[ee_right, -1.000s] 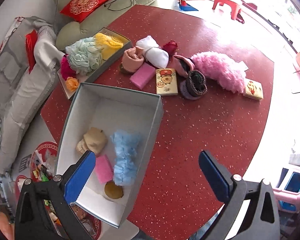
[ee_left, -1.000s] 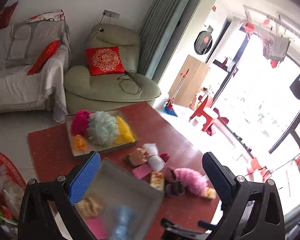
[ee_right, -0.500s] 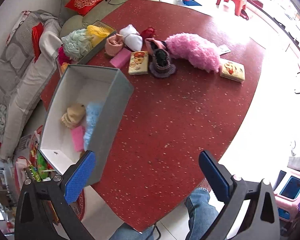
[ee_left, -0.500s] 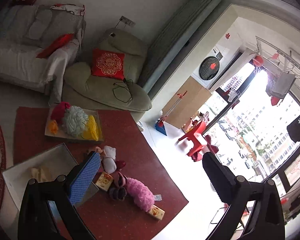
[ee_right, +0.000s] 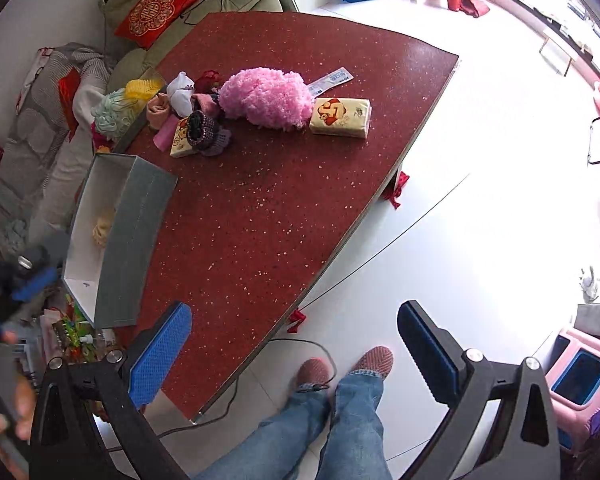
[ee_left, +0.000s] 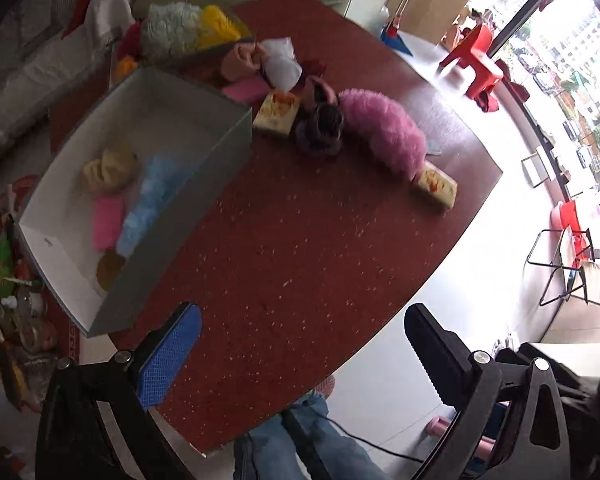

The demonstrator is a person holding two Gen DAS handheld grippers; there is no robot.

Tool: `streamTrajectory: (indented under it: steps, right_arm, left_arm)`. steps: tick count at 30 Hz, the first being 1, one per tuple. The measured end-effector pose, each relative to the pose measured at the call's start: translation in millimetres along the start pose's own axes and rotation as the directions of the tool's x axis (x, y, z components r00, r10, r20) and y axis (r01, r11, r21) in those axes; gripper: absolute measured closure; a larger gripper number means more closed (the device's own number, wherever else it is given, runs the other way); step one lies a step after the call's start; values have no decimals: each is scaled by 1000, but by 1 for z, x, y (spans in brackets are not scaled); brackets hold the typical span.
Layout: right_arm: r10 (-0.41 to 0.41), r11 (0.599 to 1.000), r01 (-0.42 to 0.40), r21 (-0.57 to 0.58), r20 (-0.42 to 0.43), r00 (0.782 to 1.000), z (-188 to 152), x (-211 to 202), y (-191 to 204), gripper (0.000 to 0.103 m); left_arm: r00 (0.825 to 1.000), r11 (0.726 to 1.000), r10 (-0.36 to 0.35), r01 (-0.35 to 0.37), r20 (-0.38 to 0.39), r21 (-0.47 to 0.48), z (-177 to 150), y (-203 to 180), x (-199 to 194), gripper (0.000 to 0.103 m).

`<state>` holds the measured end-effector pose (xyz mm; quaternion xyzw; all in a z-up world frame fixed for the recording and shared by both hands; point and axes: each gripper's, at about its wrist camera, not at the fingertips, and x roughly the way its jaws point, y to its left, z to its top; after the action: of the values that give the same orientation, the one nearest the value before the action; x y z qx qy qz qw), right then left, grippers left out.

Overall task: Organize soft objects
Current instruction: 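Move both tools away from the box toward the items on the table, then grasp the striped knit hat with the left tool while the right tool grasps the pink fluffy toy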

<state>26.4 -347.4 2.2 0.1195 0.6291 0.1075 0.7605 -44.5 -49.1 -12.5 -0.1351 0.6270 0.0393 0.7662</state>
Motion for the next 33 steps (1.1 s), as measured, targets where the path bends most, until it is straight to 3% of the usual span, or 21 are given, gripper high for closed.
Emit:
streamTrajectory:
  steps: [2, 4, 9, 13, 16, 20, 24, 28, 33]
  right_arm:
    - [11, 1000, -11, -8, -16, 1000, 0, 1, -4, 0]
    - [-29, 998, 28, -51, -32, 999, 1, 3, -4, 0]
    - [-77, 994, 70, -88, -81, 994, 12, 10, -16, 0]
    - [-104, 987, 96, -130, -58, 993, 47, 7, -11, 0]
    - [-124, 981, 122, -148, -6, 992, 81, 4, -5, 0]
    - [-113, 989, 112, -98, -3, 994, 115, 13, -4, 0]
    - [-138, 978, 126, -166, -63, 988, 132, 41, 9, 0]
    - [-190, 930, 148, -335, -98, 977, 152, 71, 28, 0]
    - [-223, 815, 106, -570, -139, 965, 186, 117, 54, 0]
  left_arm:
    - [997, 999, 12, -15, -77, -35, -10, 8, 35, 1]
    - [991, 998, 3, -12, -132, -66, -11, 16, 63, 1]
    - [980, 994, 39, -58, -195, -92, 13, 35, 119, 1]
    - [984, 991, 64, -82, -166, -104, 43, 50, 134, 1]
    - [982, 984, 41, -72, -185, -163, 59, 58, 142, 1]
    - [991, 985, -51, 31, -120, -170, 76, 32, 128, 1]
    - [993, 975, -104, 90, -57, -203, 98, -6, 128, 1]
    - [996, 942, -83, 67, -34, -327, 128, -24, 140, 1]
    - [998, 870, -61, 36, -34, -491, 164, -30, 155, 1]
